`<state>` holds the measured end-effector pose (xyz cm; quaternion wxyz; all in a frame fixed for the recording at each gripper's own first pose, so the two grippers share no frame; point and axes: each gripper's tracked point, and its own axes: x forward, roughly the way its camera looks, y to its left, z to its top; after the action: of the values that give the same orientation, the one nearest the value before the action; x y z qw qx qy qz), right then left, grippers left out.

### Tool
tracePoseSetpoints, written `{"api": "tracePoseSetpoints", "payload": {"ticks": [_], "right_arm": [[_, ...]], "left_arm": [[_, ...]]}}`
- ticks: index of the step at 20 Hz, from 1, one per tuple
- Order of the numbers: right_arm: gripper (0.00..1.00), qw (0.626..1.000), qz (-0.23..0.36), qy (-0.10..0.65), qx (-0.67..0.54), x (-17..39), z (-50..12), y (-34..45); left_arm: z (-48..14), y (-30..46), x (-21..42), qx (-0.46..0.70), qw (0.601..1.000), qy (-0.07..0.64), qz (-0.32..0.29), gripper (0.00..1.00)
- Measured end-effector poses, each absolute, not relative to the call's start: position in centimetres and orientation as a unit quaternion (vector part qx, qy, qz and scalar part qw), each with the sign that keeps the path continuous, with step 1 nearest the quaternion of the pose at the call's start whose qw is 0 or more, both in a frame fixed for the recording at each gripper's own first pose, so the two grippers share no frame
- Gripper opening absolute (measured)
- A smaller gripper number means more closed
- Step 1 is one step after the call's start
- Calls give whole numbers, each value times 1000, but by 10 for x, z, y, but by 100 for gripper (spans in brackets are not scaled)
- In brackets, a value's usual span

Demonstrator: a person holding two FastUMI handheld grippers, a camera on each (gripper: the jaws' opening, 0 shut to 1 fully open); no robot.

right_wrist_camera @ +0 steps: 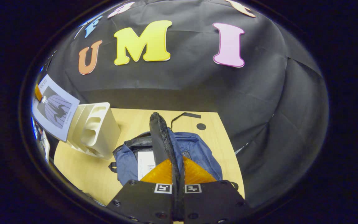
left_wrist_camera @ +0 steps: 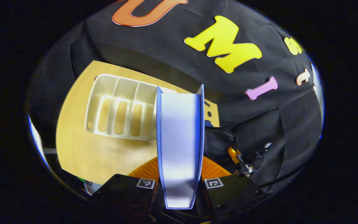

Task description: Open the schoolbag, grab two books from the bookshelf and put them into the schoolbag.

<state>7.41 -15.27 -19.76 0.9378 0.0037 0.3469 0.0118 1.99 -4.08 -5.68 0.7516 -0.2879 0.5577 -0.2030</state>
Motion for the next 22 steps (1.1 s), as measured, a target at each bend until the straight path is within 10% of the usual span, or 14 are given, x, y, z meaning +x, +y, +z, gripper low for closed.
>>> {"api": "tracePoseSetpoints", "payload": {"ticks": [22], "right_arm": [[0, 937, 4, 350, -3, 78, -190, -174]], "left_arm": [[-236, -266, -11, -344, 701, 566, -264, 44]]}}
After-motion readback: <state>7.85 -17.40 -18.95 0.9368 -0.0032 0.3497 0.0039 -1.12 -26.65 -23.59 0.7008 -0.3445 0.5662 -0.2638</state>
